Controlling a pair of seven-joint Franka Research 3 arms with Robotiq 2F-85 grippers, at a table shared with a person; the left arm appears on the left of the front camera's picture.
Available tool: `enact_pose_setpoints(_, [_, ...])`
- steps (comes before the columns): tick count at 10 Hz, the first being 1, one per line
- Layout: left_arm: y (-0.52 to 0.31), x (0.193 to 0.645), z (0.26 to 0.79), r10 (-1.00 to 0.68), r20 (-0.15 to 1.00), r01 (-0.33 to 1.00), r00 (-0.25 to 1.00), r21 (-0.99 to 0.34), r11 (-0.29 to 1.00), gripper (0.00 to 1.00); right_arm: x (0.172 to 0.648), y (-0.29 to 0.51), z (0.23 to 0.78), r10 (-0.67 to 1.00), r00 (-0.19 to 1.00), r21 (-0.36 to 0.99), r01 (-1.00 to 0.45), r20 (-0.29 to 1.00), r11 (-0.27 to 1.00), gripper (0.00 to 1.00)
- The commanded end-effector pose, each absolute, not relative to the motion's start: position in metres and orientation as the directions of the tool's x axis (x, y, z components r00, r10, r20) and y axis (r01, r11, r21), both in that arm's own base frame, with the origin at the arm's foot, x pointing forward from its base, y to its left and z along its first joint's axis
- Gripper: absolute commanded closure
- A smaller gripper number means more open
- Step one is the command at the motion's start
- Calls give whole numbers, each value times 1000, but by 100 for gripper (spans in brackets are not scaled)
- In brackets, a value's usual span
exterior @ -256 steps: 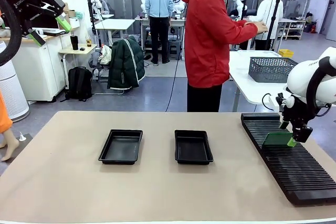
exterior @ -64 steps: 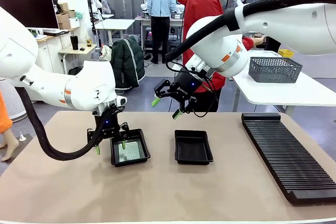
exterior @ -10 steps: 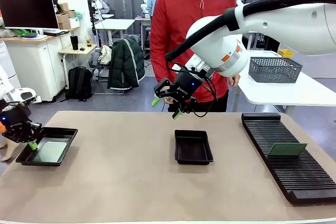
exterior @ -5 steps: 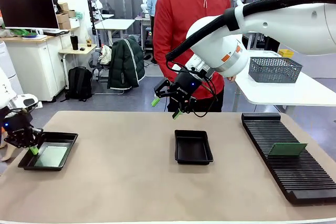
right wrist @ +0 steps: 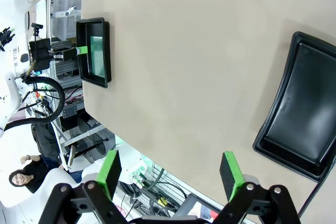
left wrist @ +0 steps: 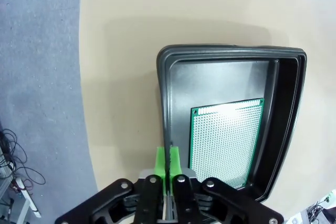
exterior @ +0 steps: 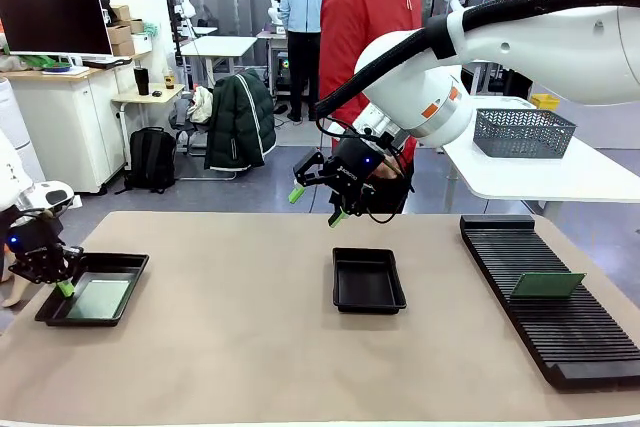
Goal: Inspect and transfer BCBs to ESD trays.
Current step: Pick up the ESD tray and place it on the left side of the table.
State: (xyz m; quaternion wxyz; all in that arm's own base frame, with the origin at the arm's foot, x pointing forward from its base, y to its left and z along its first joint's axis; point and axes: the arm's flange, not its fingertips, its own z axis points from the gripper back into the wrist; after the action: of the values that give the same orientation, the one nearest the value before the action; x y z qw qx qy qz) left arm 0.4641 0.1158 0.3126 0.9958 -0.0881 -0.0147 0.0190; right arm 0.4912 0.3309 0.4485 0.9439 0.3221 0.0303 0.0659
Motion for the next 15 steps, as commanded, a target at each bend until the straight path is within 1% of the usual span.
enact_pose_setpoints(1, [118, 465, 315, 40, 23, -36, 999, -179, 983, 100, 490, 332, 448, 134, 991, 595, -97, -17, 798, 0])
enact_pose_setpoints(3, [118, 465, 315, 40, 23, -36, 999, -179, 983, 100, 490, 332, 448, 134, 991, 595, -97, -17, 798, 0])
enact_pose_setpoints(4, [116, 464, 313, 40, 26, -35, 999, -176, 984, 80, 490, 332, 448, 134, 991, 595, -97, -17, 798, 0])
enact_pose_setpoints(5, [114, 466, 316, 48, 2, -47, 999, -158, 986, 80, 490, 332, 448, 134, 991, 595, -97, -17, 798, 0])
enact_pose_setpoints(6, [113, 466, 318, 52, -1, -52, 999, -144, 988, 63, 490, 332, 448, 134, 991, 595, -97, -17, 798, 0])
enact_pose_setpoints(7, [114, 468, 320, 54, 10, -52, 998, -150, 987, 62, 490, 332, 448, 134, 991, 595, -97, -17, 798, 0])
enact_pose_setpoints(8, [113, 469, 324, 49, 12, -47, 999, -148, 988, 45, 490, 332, 448, 134, 991, 595, -97, -17, 798, 0])
enact_pose_setpoints(9, [112, 470, 330, 44, 5, -43, 999, -140, 989, 44, 490, 332, 448, 134, 991, 595, -97, -17, 798, 0])
enact_pose_setpoints(10, [110, 470, 340, 40, -6, -40, 999, -124, 991, 28, 490, 332, 448, 134, 991, 595, -97, -17, 798, 0])
enact_pose_setpoints(11, [109, 470, 351, 34, -27, -37, 999, -108, 993, 27, 490, 332, 448, 134, 991, 595, -97, -17, 798, 0])
enact_pose_setpoints(12, [107, 470, 364, 38, -50, -42, 998, -72, 997, 10, 490, 332, 448, 134, 991, 595, -97, -17, 798, 0])
enact_pose_setpoints(13, [105, 470, 378, 33, -67, -35, 997, -36, 999, 9, 490, 332, 448, 134, 991, 595, -97, -17, 798, 0])
enact_pose_setpoints(14, [101, 472, 398, 23, -87, -24, 996, -10, 1000, 0, 490, 332, 448, 134, 991, 595, -97, -17, 798, 0])
enact_pose_setpoints(15, [99, 474, 415, 19, -105, -18, 994, 15, 1000, 0, 490, 332, 448, 134, 991, 595, -97, -17, 798, 0])
